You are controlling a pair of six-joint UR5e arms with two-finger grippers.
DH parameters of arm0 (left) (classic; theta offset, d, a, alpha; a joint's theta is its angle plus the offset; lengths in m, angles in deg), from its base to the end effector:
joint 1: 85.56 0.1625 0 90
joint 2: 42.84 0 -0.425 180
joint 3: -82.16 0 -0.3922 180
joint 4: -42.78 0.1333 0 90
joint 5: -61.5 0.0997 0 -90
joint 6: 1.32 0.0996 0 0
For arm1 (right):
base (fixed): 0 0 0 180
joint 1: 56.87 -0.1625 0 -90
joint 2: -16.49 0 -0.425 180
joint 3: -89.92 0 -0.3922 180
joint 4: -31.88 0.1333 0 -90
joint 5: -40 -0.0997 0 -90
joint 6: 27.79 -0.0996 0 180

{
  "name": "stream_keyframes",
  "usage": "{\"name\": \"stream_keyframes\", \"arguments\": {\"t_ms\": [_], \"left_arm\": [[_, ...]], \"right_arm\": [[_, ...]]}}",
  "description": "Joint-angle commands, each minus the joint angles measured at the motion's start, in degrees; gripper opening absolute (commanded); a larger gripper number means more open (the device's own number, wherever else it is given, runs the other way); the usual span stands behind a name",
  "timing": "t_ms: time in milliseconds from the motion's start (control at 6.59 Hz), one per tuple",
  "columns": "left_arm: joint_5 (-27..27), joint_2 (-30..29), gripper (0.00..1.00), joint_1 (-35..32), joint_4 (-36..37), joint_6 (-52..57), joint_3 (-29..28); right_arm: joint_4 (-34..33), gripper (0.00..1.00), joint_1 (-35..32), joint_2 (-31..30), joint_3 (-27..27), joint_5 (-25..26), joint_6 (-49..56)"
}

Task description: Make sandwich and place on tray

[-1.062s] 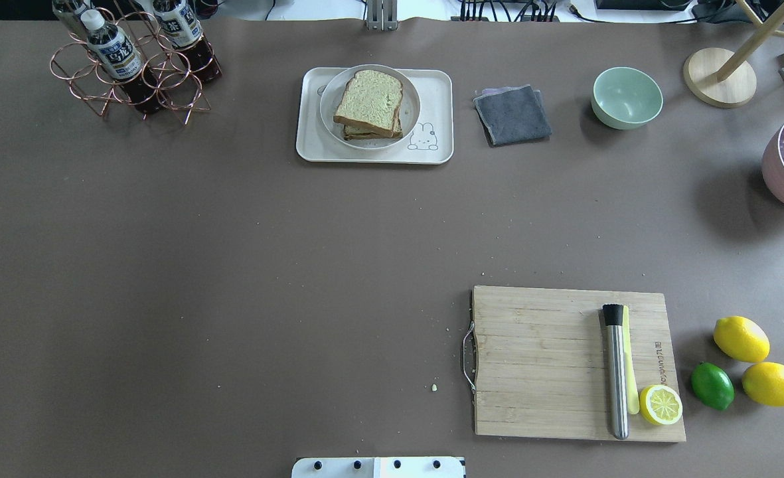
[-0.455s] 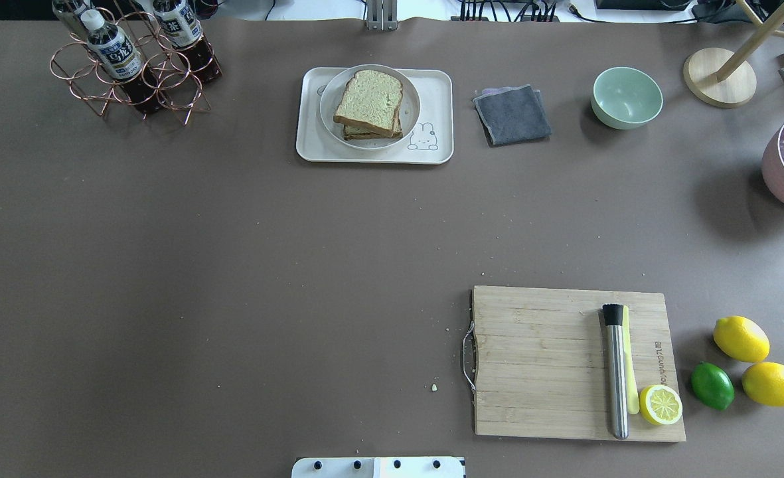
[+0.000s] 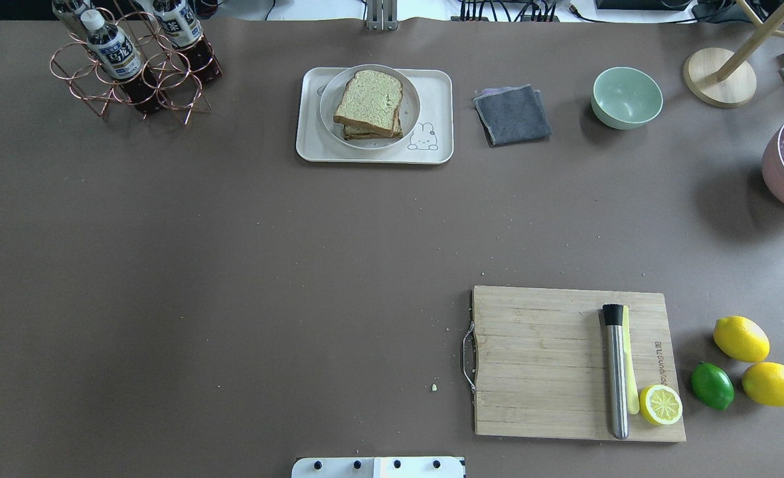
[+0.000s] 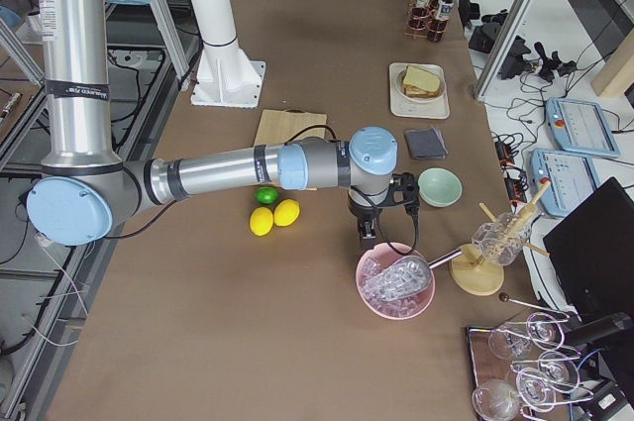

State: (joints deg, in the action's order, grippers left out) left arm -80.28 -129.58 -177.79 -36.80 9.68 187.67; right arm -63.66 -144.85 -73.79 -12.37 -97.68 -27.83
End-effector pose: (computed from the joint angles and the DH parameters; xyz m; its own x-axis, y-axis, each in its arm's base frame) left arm -0.0729 -0.4582 0.5620 0.6152 0.1915 -0.7647 -0.0800 0.9802 0.1812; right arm 0.0424 -0.4900 0.5613 0.6699 -0.1063 0.7348 0.0346 0.9931 0.1122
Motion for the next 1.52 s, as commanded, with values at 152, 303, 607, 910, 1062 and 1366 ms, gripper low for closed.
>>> {"name": "stream_keyframes", "arguments": {"t_ms": [152, 303, 607, 910, 1062, 1366], "left_arm": [[7.6, -0.5, 0.98, 0.1, -0.4, 0.2, 0.8], [7.8, 0.1, 0.98, 0.1, -1.6, 0.1, 0.5], [7.8, 0.3, 0.98, -0.2, -1.6, 0.0, 0.4], [7.7, 2.4, 0.98, -0.3, -2.3, 0.1, 0.7], [7.7, 2.4, 0.98, -0.4, -2.2, 0.1, 0.7], [7.7, 2.4, 0.98, -0.3, -2.2, -0.1, 0.1]], "right_arm": [[0.0, 1.0, 0.4, 0.2, 0.0, 0.5, -0.1], [0.0, 1.0, 0.4, -0.3, -0.4, 0.2, -0.1], [0.0, 1.0, 0.4, -0.4, -0.6, 0.3, -0.1], [0.0, 1.0, 0.4, -0.5, -0.6, 0.4, -0.1], [0.0, 1.0, 0.5, -0.8, -0.6, 0.4, 0.0], [0.0, 1.0, 0.5, -0.9, -0.7, 0.2, 0.0]]}}
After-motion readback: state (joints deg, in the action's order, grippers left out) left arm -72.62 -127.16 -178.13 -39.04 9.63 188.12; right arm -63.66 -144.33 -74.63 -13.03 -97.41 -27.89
